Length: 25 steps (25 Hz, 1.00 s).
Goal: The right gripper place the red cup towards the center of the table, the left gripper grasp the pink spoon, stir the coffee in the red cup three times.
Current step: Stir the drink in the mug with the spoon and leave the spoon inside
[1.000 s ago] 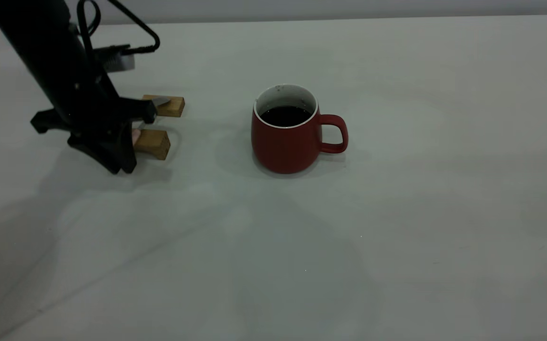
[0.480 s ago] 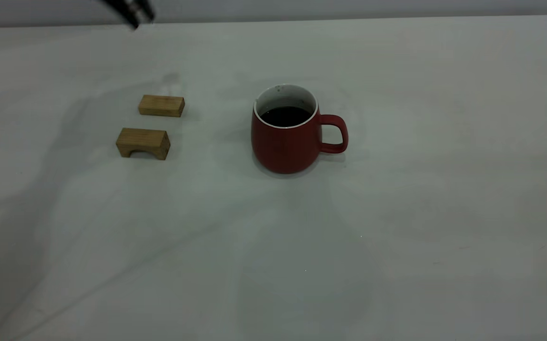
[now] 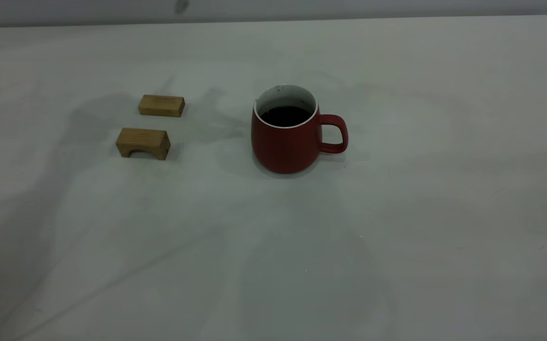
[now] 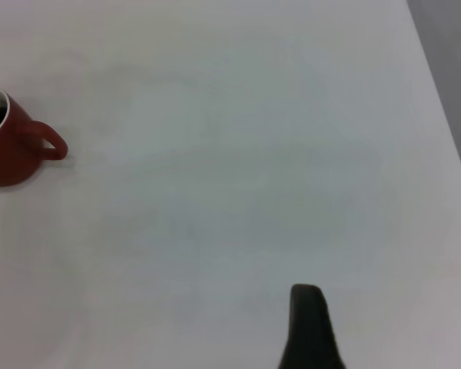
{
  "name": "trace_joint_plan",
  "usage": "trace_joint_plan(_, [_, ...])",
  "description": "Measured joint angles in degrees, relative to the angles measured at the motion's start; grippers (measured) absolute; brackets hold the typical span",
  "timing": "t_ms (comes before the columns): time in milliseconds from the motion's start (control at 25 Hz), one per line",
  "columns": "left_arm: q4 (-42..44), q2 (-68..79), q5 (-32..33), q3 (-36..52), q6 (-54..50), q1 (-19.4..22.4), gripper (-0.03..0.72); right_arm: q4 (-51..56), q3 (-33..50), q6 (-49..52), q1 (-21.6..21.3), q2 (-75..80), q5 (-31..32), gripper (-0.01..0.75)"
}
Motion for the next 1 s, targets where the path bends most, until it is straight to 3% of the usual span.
trace_joint_plan(440, [-9.3, 2.86, 0.0, 0.0, -20.43, -3.99, 0.163, 0.0, 0.0, 0.0, 0.0, 0.0, 0.0, 0.586])
trace_joint_plan(1000, [-14.33, 13.15, 0.0, 0.0, -9.2, -6.96, 0.163, 0.0, 0.0, 0.0, 0.0, -0.06, 0.0, 0.586])
